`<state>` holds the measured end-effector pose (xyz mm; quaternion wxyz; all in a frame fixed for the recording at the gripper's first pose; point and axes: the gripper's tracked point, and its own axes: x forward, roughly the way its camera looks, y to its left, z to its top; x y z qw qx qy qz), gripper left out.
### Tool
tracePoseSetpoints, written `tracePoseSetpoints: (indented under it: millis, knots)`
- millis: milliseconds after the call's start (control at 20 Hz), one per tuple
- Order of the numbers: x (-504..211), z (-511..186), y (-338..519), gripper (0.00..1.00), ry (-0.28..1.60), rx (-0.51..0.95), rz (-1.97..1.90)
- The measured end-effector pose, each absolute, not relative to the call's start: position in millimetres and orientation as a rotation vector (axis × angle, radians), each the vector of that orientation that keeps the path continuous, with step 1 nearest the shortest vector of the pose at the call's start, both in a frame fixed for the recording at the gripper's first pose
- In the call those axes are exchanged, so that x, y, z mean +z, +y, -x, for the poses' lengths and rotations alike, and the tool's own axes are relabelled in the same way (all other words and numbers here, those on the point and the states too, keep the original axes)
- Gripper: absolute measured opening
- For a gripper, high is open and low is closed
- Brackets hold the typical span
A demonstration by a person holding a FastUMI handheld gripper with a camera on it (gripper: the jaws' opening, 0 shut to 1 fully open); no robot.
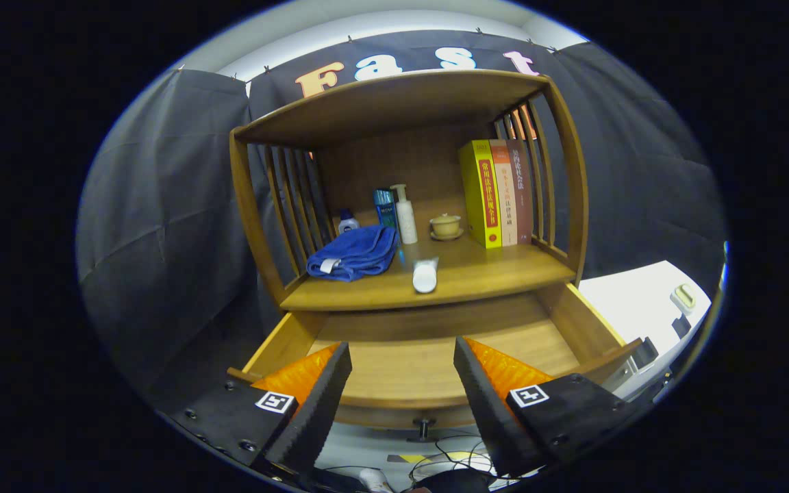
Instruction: Pull open the drawer, take out the items inside it, and place them on the countertop above the cabinet.
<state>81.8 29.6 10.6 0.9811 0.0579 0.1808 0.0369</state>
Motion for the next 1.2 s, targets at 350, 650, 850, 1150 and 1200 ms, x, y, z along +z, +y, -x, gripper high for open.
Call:
tracePoseSetpoints:
  millis: [350, 650, 850, 1150, 1200]
  knots:
    - [-49.4, -50.7, 22.0, 0.99, 0.418, 0.038, -0.084]
    - [-70.3, -58.3, 21.1, 0.99, 0.408, 0.009, -0.039]
    - [-84.4, -64.3, 19.7, 0.99, 0.421, -0.005, -0.029]
    - [-87.1, -71.9, 16.6, 0.96, 0.377, -0.05, -0.024]
    - [-87.5, -73.1, 16.6, 0.96, 0.378, -0.052, -0.016]
